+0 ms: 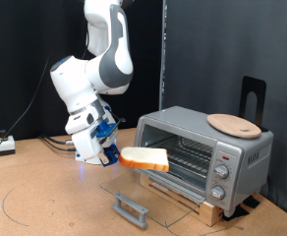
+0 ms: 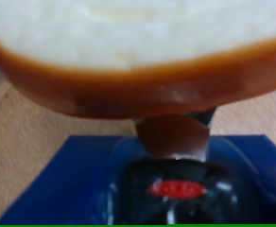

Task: Make a piece of toast with the oven

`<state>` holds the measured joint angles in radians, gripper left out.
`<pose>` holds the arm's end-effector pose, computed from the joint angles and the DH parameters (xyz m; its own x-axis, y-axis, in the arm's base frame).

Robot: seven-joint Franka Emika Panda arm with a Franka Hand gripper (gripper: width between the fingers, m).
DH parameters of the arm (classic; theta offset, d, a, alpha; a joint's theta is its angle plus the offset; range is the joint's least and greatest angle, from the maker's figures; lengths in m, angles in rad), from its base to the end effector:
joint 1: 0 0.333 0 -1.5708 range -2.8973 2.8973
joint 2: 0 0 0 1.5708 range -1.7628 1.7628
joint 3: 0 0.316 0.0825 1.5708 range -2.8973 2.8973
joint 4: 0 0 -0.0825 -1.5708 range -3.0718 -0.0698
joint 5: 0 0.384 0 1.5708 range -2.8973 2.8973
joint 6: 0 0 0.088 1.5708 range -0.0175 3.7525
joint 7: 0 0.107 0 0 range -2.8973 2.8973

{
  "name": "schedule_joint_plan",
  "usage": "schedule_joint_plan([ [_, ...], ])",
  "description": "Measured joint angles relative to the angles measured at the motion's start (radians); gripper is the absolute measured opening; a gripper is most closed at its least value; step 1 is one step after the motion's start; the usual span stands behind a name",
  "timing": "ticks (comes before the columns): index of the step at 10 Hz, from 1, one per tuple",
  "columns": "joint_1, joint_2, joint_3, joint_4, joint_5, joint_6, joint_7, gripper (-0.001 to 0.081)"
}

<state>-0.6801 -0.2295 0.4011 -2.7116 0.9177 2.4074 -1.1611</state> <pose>0.3741 -0.1099 0.2877 0.9503 0.0837 0.3000 0.1947 -0.9113 -0.3627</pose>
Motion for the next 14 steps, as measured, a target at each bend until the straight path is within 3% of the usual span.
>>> schedule_joint_plan([
  [2, 0.032, -0.006, 0.018, -0.012, 0.064, -0.005, -0.029, 0.0397],
  [6, 0.071, -0.050, 0.080, -0.064, 0.061, -0.008, -0.012, 0.0397],
  [11, 0.148, -0.139, 0.133, -0.119, 0.101, -0.036, -0.007, 0.0397],
  [14, 0.188, -0.189, 0.206, -0.136, 0.095, -0.035, 0.034, 0.0397],
])
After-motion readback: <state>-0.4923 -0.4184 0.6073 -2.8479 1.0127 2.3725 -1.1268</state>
